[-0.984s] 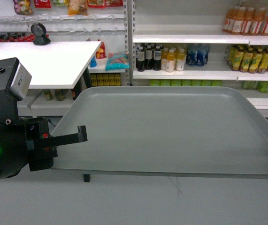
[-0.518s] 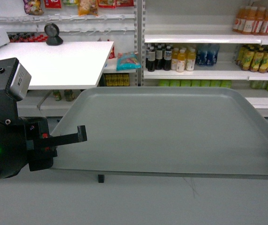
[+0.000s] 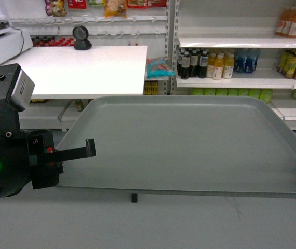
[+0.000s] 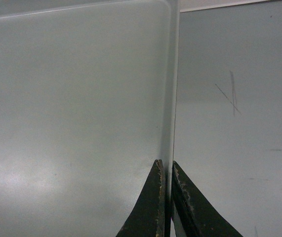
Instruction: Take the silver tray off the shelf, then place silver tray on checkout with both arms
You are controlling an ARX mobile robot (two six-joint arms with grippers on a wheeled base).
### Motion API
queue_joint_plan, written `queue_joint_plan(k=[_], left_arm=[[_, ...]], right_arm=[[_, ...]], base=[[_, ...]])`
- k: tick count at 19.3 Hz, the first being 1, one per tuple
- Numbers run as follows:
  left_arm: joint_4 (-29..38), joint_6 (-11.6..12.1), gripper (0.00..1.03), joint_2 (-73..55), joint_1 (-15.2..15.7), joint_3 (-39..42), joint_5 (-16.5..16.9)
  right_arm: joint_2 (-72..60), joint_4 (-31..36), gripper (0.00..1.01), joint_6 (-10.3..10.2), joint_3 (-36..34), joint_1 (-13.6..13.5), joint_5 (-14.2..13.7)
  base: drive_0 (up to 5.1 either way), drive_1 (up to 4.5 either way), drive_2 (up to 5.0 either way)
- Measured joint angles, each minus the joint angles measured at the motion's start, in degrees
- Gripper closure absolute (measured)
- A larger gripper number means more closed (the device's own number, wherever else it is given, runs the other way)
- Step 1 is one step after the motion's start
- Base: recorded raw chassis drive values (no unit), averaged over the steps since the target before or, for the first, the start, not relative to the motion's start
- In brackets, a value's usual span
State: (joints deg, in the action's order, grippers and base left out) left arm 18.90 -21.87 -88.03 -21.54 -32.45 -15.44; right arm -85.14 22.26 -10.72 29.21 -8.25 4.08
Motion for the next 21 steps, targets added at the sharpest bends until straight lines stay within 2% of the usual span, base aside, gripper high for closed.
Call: queue_joint_plan(k=[21], left_arm=[[0.2,0.0,1.0,0.0,0.0,0.0,0.07]], right_arm=[[0.02,0.22,0.99,-0.15,0.02,0.0,0.02]], base=[[-5.0,2.39,2.4]])
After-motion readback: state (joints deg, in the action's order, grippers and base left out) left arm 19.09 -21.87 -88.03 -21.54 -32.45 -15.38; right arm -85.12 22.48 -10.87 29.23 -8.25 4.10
